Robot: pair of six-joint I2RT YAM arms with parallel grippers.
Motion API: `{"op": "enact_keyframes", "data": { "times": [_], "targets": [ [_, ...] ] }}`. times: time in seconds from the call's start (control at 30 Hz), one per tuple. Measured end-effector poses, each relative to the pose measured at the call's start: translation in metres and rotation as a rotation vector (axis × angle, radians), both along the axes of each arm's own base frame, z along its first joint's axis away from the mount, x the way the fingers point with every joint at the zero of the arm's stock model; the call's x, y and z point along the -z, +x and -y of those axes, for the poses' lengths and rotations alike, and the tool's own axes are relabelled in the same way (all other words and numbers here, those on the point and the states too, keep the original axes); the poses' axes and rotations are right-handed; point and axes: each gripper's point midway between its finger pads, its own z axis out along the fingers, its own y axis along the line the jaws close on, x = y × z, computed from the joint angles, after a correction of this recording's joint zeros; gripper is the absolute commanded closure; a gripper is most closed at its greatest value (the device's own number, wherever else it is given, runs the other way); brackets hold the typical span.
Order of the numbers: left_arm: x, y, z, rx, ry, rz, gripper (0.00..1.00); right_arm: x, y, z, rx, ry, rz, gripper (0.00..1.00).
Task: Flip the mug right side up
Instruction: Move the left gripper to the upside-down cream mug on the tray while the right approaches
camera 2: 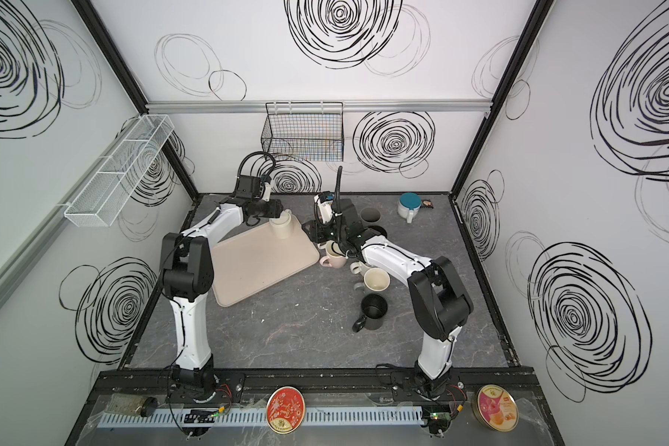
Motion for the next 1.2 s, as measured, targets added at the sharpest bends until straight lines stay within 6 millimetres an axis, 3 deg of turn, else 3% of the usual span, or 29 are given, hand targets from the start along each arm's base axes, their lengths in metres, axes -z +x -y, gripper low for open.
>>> {"op": "enact_keyframes", "data": {
  "times": [0.1,0.37,0.47,0.6,0.77,0.83,0.97,1.1,1.2],
  "targets": [
    [0.014,0.004,0.002,-0.003,-0.011,-0.020,0.34,0.003,0.002,-0.001,0.002,-0.006,-0.006,0.49],
    [0.018,-0.002,0.008,0.006,-0.061,-0.029,0.36,0.003,0.008,-0.007,0.000,-0.004,-0.005,0.48],
    [0.019,-0.022,0.009,-0.001,-0.093,-0.035,0.37,0.008,0.008,-0.010,-0.007,-0.007,-0.016,0.49],
    [0.019,-0.065,0.010,-0.027,-0.153,-0.050,0.38,0.018,0.011,-0.016,-0.018,-0.010,-0.038,0.49],
    [0.017,-0.118,0.031,0.002,-0.186,-0.079,0.37,0.030,0.016,-0.023,-0.036,-0.022,-0.073,0.48],
    [0.011,-0.130,0.040,0.023,-0.196,-0.080,0.37,0.034,0.020,-0.028,-0.042,-0.028,-0.084,0.48],
    [-0.014,-0.127,0.030,0.009,-0.218,-0.029,0.37,0.042,0.028,-0.036,-0.053,-0.035,-0.107,0.48],
    [-0.036,-0.106,0.007,-0.038,-0.231,0.024,0.37,0.053,0.032,-0.044,-0.066,-0.045,-0.140,0.48],
    [-0.048,-0.086,0.000,-0.049,-0.245,0.054,0.38,0.063,0.026,-0.045,-0.070,-0.064,-0.172,0.48]
  ]
}}
